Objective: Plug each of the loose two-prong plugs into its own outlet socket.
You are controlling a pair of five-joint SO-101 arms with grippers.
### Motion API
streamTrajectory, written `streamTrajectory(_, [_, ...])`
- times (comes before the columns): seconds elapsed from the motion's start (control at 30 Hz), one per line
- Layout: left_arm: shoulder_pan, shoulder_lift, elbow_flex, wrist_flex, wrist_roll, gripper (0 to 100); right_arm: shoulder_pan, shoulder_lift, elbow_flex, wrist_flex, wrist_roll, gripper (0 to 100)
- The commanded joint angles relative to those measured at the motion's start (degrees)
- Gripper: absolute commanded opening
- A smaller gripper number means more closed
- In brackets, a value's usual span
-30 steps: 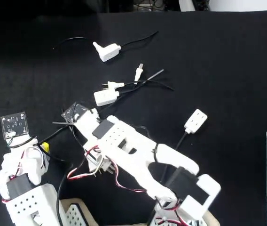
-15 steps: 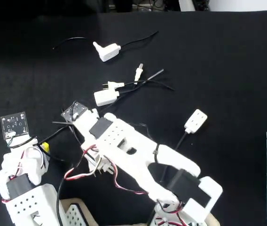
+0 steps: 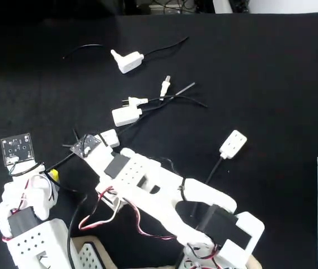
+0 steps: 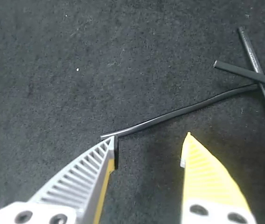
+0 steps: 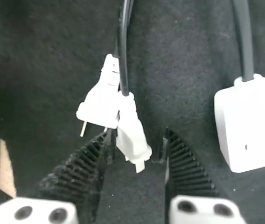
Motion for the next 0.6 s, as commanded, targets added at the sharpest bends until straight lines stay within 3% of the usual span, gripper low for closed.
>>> streamTrajectory(0.0, [-0.13, -0.44, -1.19, -0.97, 0.53, 23, -0.35, -2.15, 0.57, -0.62, -0.62, 15.5])
streamTrajectory(0.4, [-0.13, -0.44, -1.19, -0.97, 0.53, 23, -0.44, -2.07, 0.57, -1.49, -0.62, 15.4])
streamTrajectory(0.57, [-0.13, -0.44, -1.1, -0.97, 0.53, 23, -0.53, 0.04, 0.22, -3.6, -0.18, 7.4])
